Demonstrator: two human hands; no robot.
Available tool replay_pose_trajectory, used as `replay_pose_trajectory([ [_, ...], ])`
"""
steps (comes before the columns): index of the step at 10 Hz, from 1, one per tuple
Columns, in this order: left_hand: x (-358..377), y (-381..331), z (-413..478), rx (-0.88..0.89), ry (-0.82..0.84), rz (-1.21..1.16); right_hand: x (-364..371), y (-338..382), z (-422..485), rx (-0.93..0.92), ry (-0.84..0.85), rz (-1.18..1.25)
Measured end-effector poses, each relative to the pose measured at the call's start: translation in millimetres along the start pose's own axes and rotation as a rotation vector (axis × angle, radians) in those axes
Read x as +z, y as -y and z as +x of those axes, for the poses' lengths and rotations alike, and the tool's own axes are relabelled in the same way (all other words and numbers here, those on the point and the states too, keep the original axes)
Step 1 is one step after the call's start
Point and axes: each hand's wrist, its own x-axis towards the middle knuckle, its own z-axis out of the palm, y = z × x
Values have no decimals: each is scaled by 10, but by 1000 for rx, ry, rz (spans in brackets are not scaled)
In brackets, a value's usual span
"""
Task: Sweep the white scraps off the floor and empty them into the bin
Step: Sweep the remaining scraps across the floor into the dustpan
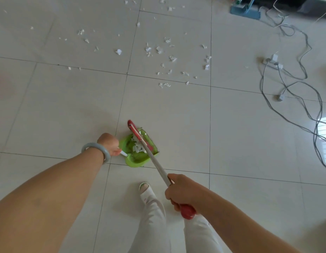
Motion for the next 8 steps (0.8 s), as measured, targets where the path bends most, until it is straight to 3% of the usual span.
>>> replay_pose_trajectory([
  [2, -152, 102, -85, -27, 18, -46, -187, 8, -28, -64, -83, -101],
  [5, -665, 549, -178, -117, -18, -159, -481, 254, 474, 6, -191, -284],
  [7, -762, 909, -188, -180, -99, -210, -92, 321, 532, 38, -106, -378],
  [8, -738, 972, -182, -194, -97, -150, 315, 222, 457, 35, 28, -433],
])
